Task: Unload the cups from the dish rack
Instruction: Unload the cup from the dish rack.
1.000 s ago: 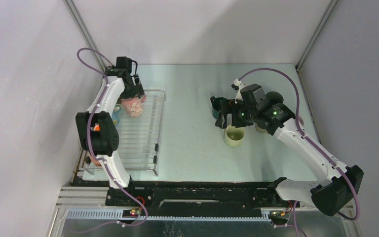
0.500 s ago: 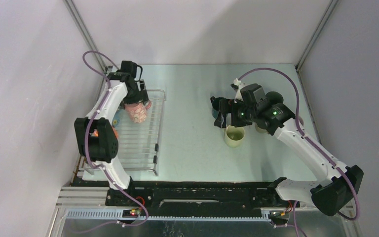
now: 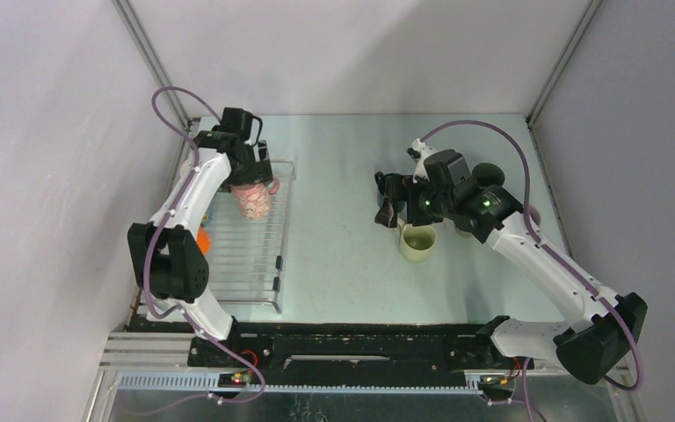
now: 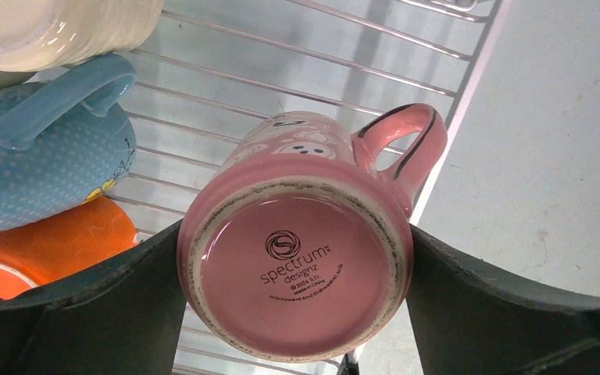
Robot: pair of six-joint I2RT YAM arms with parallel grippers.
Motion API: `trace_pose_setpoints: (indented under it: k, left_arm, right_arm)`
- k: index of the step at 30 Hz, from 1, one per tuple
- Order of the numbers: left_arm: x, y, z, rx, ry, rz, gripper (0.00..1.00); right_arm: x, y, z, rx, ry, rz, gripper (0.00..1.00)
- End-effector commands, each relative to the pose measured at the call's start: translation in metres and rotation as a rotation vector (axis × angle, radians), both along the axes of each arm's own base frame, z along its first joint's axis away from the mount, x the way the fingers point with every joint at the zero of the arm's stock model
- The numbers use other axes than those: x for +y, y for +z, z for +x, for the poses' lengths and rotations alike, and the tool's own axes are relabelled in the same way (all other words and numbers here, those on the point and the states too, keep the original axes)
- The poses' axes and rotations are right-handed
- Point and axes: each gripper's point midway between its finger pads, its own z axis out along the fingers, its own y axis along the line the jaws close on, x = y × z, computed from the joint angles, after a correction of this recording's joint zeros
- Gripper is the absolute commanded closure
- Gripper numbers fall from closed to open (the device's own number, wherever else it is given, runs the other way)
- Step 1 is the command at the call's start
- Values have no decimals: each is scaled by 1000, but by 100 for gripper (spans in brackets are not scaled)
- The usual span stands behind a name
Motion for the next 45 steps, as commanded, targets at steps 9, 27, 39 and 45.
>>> trace_pose_setpoints:
  k: [9, 27, 39, 45]
  left_arm:
    - [-18, 35, -14, -109, -41, -50, 100]
    - [-37, 66, -26, -162, -77, -136, 100]
    - [-58, 94, -33, -202, -100, -260, 100]
    - [-74, 106, -36, -208, -128, -357, 100]
  right_arm:
    - [33, 29, 11, -82, 21, 124, 0]
    - [102, 45, 44, -137, 98, 307, 0]
    - [166, 48, 52, -166, 163, 521, 0]
    - [183, 34, 60, -167, 166, 606, 0]
